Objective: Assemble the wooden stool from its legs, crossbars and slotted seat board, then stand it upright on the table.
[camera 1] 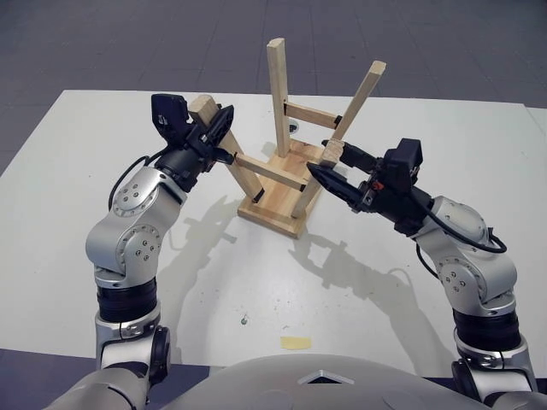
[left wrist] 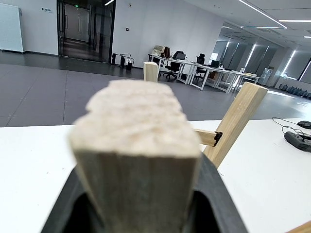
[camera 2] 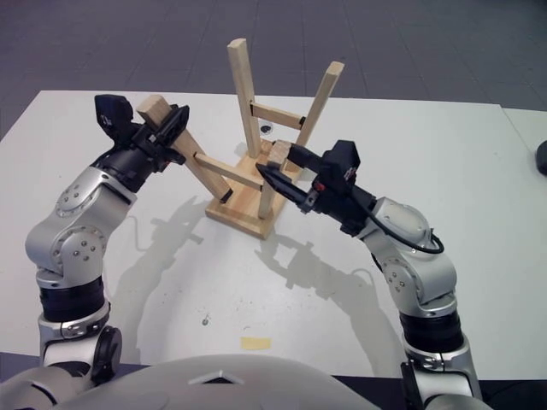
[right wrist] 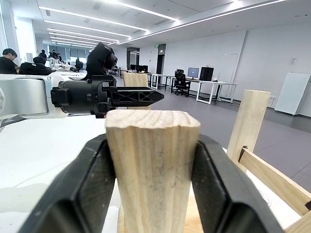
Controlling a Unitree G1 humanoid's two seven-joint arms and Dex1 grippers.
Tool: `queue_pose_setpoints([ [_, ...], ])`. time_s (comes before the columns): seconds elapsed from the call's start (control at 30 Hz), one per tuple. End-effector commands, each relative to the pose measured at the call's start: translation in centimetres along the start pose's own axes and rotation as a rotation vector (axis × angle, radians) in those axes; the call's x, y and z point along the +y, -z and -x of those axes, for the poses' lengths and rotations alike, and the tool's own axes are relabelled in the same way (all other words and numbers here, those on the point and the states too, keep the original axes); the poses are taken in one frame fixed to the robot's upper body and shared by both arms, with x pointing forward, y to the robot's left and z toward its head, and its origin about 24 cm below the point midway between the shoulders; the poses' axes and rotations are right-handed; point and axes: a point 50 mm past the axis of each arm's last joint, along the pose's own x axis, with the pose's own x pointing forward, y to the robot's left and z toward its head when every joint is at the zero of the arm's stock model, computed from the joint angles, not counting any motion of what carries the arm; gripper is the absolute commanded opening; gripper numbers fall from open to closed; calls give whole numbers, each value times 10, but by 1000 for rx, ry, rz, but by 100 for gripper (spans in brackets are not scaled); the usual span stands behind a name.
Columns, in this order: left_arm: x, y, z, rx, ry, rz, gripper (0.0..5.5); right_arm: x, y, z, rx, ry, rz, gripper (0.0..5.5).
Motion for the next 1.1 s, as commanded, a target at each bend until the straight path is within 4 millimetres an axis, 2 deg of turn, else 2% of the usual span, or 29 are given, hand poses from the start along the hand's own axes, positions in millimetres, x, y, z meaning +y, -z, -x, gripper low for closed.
queue_pose_setpoints([
  [0.03,4,25,0,126,-27,10,102,2,31,4,198,31,-62,213],
  [0.17,1,27,-2,128,-17,7,102,2,31,4,214,29,-56,213],
  [0.33,-2,29,-4,131,1,-3,102,-2,23,3,188,28,-56,213],
  [0.37,-2,29,-4,131,2,-5,102,-2,19,3,177,24,-59,249],
  [0.5,0,29,-6,131,1,-11,102,-3,-3,2,61,-20,-130,299],
  [0.63,2,28,-6,129,-5,-41,102,-2,-27,-2,-62,-45,-231,376],
  [0.8,1,28,-9,122,2,-56,102,-2,-74,-6,-303,-134,-366,452],
  [0.9,-2,31,-10,132,25,-72,102,-22,-90,-7,-347,-73,-370,506],
  [0.97,-6,32,-12,149,86,-85,102,-44,-87,-9,-296,26,-329,540],
  [1.03,-12,34,-14,166,163,-77,102,-64,-81,-9,-262,105,-300,540],
  [1.1,-16,35,-16,181,233,-94,102,-76,-78,-11,-244,117,-292,540],
])
